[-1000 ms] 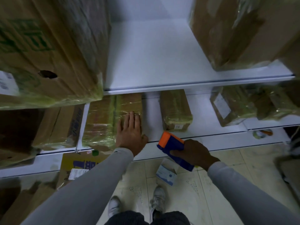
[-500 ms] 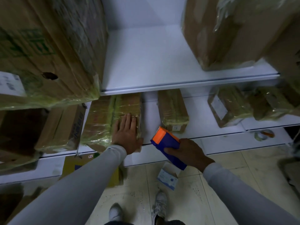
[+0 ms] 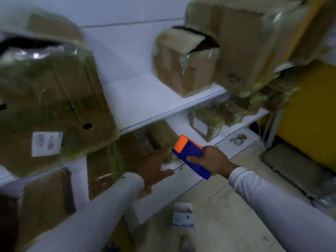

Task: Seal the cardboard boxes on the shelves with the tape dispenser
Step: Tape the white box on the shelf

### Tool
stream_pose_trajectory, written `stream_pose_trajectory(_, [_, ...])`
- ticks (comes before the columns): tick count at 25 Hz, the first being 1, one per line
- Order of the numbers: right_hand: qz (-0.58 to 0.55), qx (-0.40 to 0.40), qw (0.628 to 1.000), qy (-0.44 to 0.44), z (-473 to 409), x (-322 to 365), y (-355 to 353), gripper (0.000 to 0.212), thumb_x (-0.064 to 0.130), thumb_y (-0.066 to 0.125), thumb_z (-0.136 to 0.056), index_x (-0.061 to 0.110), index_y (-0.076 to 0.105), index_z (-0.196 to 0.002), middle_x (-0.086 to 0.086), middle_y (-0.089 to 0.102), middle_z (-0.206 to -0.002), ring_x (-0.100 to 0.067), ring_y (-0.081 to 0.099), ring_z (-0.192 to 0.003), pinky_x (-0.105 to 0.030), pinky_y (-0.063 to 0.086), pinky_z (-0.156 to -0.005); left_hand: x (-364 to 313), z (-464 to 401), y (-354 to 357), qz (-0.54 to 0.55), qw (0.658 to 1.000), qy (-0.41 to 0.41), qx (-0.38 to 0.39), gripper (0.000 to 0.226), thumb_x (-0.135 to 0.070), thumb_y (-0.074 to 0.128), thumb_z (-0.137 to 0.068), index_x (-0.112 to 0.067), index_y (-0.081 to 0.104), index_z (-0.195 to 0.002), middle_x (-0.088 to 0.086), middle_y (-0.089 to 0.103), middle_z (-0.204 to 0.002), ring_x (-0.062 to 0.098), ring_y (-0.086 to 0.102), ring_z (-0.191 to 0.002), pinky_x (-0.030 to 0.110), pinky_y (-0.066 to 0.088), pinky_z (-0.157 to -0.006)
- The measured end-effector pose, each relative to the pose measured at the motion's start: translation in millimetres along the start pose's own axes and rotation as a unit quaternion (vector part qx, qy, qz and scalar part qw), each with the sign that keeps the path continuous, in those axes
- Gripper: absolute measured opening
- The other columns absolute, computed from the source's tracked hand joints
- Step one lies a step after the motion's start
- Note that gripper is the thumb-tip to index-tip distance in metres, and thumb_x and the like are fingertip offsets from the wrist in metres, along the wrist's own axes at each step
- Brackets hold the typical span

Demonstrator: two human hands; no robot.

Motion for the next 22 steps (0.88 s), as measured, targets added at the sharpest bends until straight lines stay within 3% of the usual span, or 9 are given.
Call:
stream_pose_trajectory(2, [-0.01,-0.059,0.998,0.023,28,-12,-34,0.051,0.068,0.065,-0.078,0.021,0.054,-0.063,0.002,0.058,-0.058,-0.013,0.057,-0.054,-0.027,0.039,-0.052,-34,-13,-13,0.009,0.998,0.065,0.004,0.065,-0.045,0.071,-0.077,-0.019,0.047,-0.131,0.003,0.055,-0.129,0.022,0.051,-0.12,0.023,0.033,-0.093])
stream_pose_trajectory(6, [0.028,-0.163,0.982,0.087,95,-33,-128,0.051,0.066,0.066,-0.079,0.021,0.052,-0.06,0.004,0.055,-0.053,-0.01,0.054,-0.05,-0.025,0.031,-0.046,-133,-35,-39,-0.025,0.985,0.171,0.0,0.067,-0.055,0.061,-0.077,-0.023,0.044,-0.134,0.002,0.051,-0.134,0.021,0.049,-0.121,0.036,0.041,-0.1])
stream_pose_trajectory(9, [0.05,-0.253,0.959,0.117,144,-42,-217,0.059,0.066,0.066,-0.079,0.018,0.045,-0.052,0.005,0.048,-0.044,-0.014,0.047,-0.044,-0.025,0.027,-0.042,-221,-53,-61,-0.058,0.965,0.257,-0.014,0.061,-0.047,0.063,-0.083,-0.02,0.045,-0.134,0.005,0.052,-0.133,0.024,0.051,-0.119,0.036,0.042,-0.099])
stream_pose_trajectory(11, [0.059,-0.3,0.943,0.13,173,-51,-274,0.06,0.068,0.064,-0.079,0.015,0.049,-0.057,-0.003,0.054,-0.052,-0.02,0.051,-0.049,-0.029,0.033,-0.046,-279,-63,-69,-0.09,0.948,0.304,-0.022,0.06,-0.044,0.062,-0.085,-0.017,0.045,-0.135,0.007,0.051,-0.134,0.026,0.048,-0.122,0.035,0.039,-0.1])
stream_pose_trajectory(14, [0.072,-0.35,0.922,0.146,208,-70,-348,0.059,0.069,0.063,-0.08,0.013,0.052,-0.062,-0.005,0.057,-0.059,-0.021,0.055,-0.053,-0.029,0.035,-0.047,-350,-85,-72,-0.125,0.933,0.336,-0.04,0.062,-0.045,0.061,-0.086,-0.016,0.042,-0.138,0.008,0.049,-0.138,0.025,0.046,-0.125,0.032,0.035,-0.1])
stream_pose_trajectory(17, [0.09,-0.403,0.899,0.145,246,-98,-413,0.057,0.068,0.064,-0.079,0.016,0.047,-0.063,-0.002,0.054,-0.059,-0.018,0.054,-0.052,-0.028,0.032,-0.046,-424,-110,-63,-0.137,0.922,0.357,-0.049,0.063,-0.048,0.061,-0.084,-0.018,0.044,-0.136,0.007,0.052,-0.134,0.025,0.05,-0.121,0.039,0.042,-0.099])
stream_pose_trajectory(22, [0.094,-0.43,0.883,0.165,282,-175,-484,0.056,0.067,0.064,-0.08,0.016,0.046,-0.064,-0.001,0.053,-0.06,-0.016,0.052,-0.051,-0.027,0.032,-0.046,-531,-148,-30,-0.162,0.908,0.382,-0.063,0.065,-0.054,0.056,-0.084,-0.021,0.039,-0.138,0.003,0.05,-0.135,0.022,0.052,-0.117,0.041,0.046,-0.095])
Point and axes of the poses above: each hand's wrist, its own z-axis away from the middle knuckle, its own y-axis out of the palm, x = y × z, the point moved 7 cm from there along -z, towards the middle knuckle
